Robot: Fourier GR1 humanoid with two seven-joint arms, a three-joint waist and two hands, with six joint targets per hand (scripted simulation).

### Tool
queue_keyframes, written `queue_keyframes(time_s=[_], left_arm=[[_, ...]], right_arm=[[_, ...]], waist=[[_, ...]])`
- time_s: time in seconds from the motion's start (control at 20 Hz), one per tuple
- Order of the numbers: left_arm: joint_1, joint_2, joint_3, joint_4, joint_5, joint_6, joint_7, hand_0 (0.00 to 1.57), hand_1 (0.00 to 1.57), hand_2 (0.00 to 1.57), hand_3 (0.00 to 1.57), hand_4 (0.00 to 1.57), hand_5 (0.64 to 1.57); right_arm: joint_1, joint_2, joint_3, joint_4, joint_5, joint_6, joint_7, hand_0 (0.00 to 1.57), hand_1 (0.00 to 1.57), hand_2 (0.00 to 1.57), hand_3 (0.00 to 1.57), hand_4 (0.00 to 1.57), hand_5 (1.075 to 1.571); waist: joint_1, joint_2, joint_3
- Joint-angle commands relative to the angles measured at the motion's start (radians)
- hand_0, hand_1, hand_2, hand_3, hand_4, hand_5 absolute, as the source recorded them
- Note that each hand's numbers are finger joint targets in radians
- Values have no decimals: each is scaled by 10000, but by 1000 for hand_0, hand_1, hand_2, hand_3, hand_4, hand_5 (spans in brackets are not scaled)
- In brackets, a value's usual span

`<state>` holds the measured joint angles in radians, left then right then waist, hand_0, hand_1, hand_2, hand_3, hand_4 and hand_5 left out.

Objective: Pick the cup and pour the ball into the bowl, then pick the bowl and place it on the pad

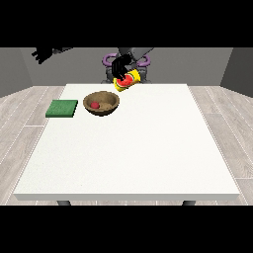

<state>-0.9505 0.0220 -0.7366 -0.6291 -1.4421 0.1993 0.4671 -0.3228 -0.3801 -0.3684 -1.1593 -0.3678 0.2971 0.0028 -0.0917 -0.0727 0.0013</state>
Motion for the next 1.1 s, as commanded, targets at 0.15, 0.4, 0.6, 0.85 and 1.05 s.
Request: queue_keyframes(time_s=[0.15, 0.4, 0.6, 0.85, 1.05], left_arm=[[-511, 38, -1055, 473, -1413, -1742, -614, 1514, 1514, 1571, 1571, 1262, 1509], [-897, 121, -458, 9, -1900, -2199, -913, 1517, 1517, 1571, 1571, 1268, 1501], [-191, 444, -415, 130, -2406, -1735, -905, 1514, 1514, 1571, 1571, 1282, 1492], [906, 697, 1294, -1044, -492, 180, -1130, 1518, 1518, 1571, 1571, 1167, 1531], [1618, 943, 2719, -1941, 1075, 1284, -1402, 276, 276, 1488, 1571, 901, 1570]], right_arm=[[-289, -293, -165, 129, -363, 81, 617, 0, 0, 0, 268, 476, 1570], [-63, -186, -259, 323, -160, 7, -226, 0, 0, 0, 286, 461, 1570], [25, 439, 276, -481, -57, -540, 349, 0, 0, 0, 240, 510, 1569], [281, -46, -82, -324, -181, -423, 570, 0, 0, 0, 310, 524, 1569], [759, 107, -192, -216, -74, -653, 418, 0, 0, 0, 319, 525, 1569]], waist=[[35, -372, -9], [268, 125, -10], [27, 29, -15], [812, -157, -37], [1538, -528, -37]])
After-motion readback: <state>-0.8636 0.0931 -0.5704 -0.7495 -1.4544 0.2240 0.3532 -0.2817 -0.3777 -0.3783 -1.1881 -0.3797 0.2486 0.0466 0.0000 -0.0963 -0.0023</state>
